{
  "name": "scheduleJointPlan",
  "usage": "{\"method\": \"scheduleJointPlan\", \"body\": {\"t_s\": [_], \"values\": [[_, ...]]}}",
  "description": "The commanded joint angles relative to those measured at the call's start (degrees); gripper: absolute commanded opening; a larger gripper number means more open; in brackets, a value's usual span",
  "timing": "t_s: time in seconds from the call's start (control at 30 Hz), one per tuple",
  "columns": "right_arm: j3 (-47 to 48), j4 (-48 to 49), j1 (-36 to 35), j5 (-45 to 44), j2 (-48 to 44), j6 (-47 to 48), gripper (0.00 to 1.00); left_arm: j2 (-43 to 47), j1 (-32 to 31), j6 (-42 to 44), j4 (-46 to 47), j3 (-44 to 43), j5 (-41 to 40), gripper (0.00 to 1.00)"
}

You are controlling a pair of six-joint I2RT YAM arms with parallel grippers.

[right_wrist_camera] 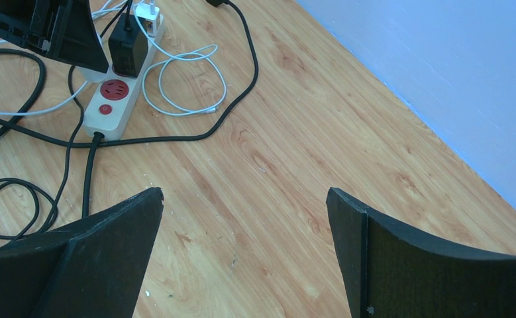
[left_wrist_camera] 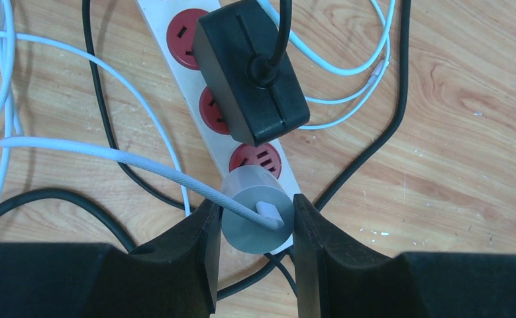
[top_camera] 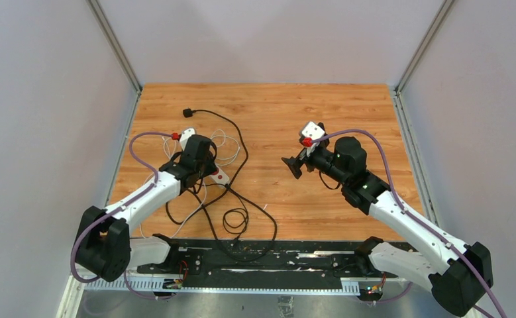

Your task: Insert the plug

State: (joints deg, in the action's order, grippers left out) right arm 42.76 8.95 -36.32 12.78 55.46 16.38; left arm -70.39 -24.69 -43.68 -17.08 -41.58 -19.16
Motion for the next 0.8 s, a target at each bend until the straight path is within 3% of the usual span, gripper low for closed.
{"method": "scheduleJointPlan", "body": {"t_s": [0.0, 0.5, 0.77], "values": [[-0.62, -0.51, -0.42, -1.08, 0.29, 1.31, 1.00, -0.93, -0.43, -0.18, 0.19, -1.07, 0.36, 0.00], [-0.93, -0.60, -0.43, -0.67, 0.27, 2.60, 1.00, -5.38, -1.39, 0.39, 2.88, -2.71, -0.38, 0.00], [-1.19, -0.69, -0.44, -0.49, 0.30, 3.28, 1.00, -6.89, -1.42, 8.54, 4.97, -3.14, 1.99, 0.00]]}}
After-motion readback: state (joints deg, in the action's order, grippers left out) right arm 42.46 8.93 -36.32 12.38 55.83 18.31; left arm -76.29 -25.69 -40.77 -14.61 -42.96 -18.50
